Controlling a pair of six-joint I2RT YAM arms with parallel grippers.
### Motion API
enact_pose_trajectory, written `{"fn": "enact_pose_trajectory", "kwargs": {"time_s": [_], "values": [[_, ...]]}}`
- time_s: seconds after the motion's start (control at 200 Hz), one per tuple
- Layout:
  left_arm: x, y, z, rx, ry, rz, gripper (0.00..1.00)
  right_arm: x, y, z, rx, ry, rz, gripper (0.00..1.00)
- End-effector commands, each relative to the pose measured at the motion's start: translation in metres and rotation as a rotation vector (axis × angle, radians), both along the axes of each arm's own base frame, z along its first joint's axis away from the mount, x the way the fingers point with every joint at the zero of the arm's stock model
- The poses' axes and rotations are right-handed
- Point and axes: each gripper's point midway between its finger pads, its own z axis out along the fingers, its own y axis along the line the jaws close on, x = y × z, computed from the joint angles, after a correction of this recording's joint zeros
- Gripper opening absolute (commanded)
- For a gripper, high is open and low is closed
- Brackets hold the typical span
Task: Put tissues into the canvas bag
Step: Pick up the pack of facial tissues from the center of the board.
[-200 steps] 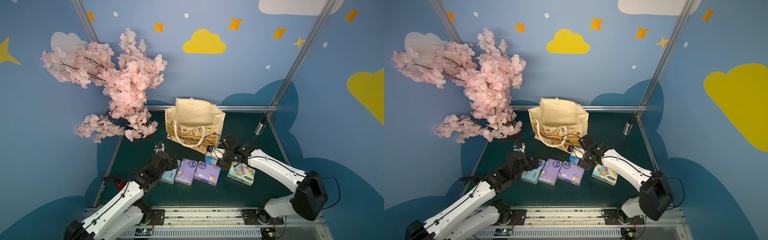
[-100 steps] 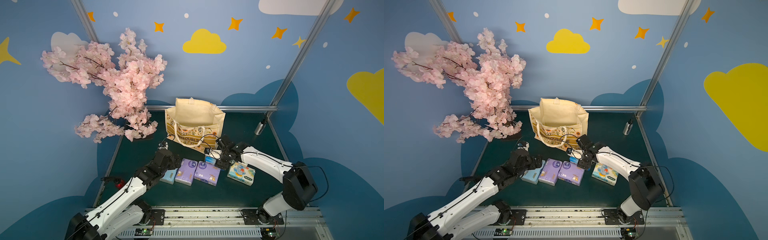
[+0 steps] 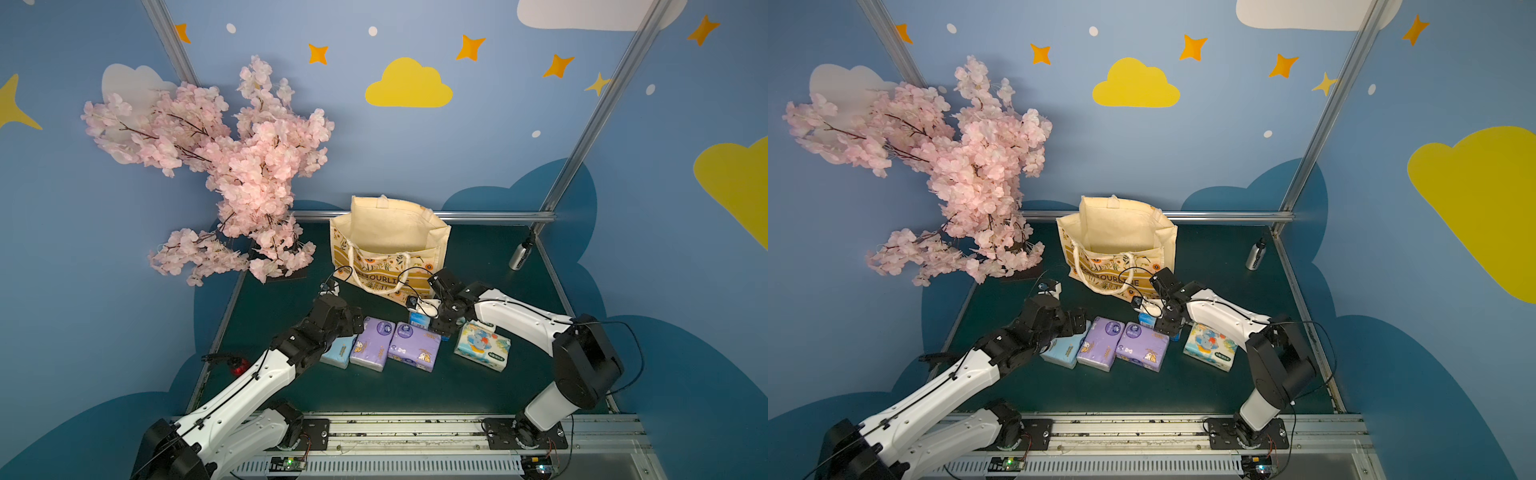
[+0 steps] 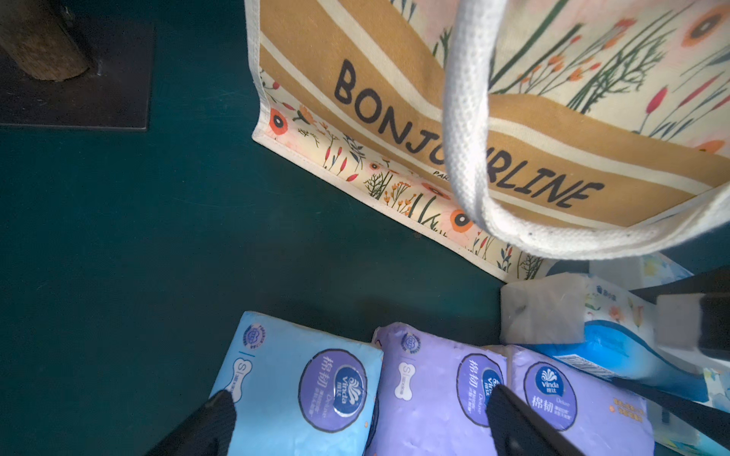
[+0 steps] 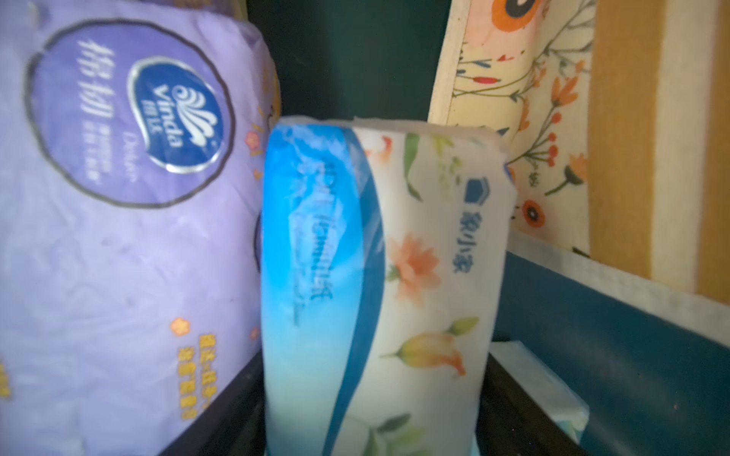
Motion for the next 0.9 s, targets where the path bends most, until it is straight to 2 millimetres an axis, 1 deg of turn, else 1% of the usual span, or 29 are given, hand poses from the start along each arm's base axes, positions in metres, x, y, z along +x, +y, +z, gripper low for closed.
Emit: {"fn": "enact_pose_trajectory", "kwargs": {"time_s": [0.0,0.155,0.385,0.661,0.756,0.896], "values": [[0.001,0.0,0.007,0.003,-0.016,-0.003,1.0,-0.001,0.002,-0.003,-0.002,0.035,0.017,0.71],[0.0,0.002,0.005,0.008,-0.015,0.003,1.0,-0.002,0.006,-0.003,0.014,0.062,0.014,0.72],[0.002,0.002,0.007,0.012,-0.02,0.004,1.0,-0.004,0.005,-0.015,-0.02,0.096,0.017,0.73],[0.003,0.005,0.011,0.015,-0.037,0.02,1.0,-0.004,0.004,-0.022,-0.038,0.121,0.008,0.73],[0.003,0.006,0.014,0.016,-0.044,0.026,1.0,-0.006,0.005,-0.026,-0.04,0.137,0.01,0.71],[0.005,0.009,0.021,0.01,-0.069,0.044,1.0,-0.008,0.003,-0.028,-0.047,0.143,0.009,0.64]]}}
